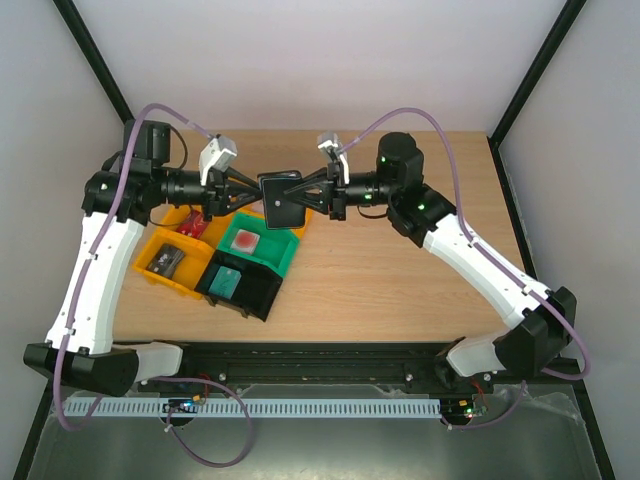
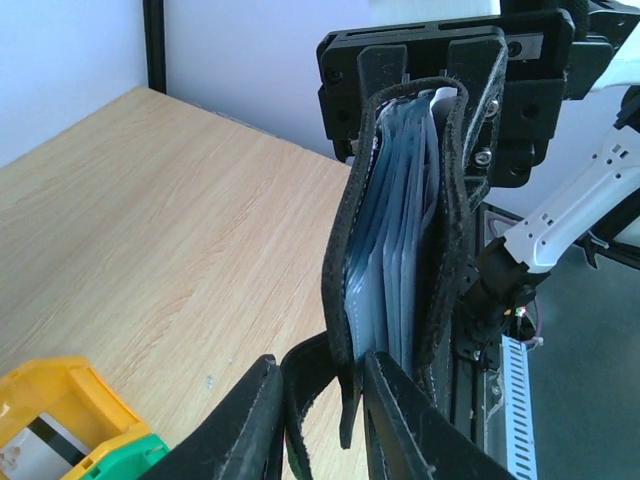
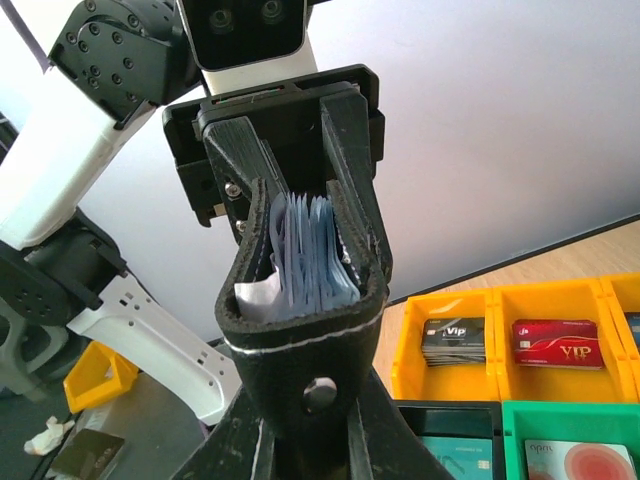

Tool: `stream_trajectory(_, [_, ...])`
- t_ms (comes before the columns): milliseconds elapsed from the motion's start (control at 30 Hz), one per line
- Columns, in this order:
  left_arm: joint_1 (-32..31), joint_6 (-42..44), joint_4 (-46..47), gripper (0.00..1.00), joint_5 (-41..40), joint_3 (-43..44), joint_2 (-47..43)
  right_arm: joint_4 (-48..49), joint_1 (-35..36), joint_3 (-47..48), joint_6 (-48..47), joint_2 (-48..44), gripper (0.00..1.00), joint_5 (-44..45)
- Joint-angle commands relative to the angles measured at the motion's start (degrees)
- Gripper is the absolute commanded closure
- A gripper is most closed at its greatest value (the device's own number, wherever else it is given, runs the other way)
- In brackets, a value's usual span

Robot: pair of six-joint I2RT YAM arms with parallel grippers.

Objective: Take the credit cards out of the card holder

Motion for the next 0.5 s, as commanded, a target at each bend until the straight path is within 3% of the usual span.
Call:
stream_trajectory(0, [0.4, 3.0, -1.2, 0.76, 1.9, 1.0, -1.1, 1.0, 1.0, 0.9, -1.5, -3.2, 0.98, -3.6])
stream_trajectory(233, [0.3, -2.2, 2.5, 0.77, 1.0, 0.0, -1.9, 3.9, 1.4, -0.2, 1.1, -4.5, 0.98, -3.1])
stream_trajectory(367, [-2.3, -4.1, 3.4, 0.62, 2.2, -1.2, -2.3, 9.0, 2.1, -2.0, 4.8, -4.1, 0.98, -1.6])
stream_trajectory(467, [-3.5, -4.4, 3.5, 0.56, 3.7, -1.9, -2.7, 9.1, 2.3, -1.9, 4.9, -3.5, 0.99, -0.1])
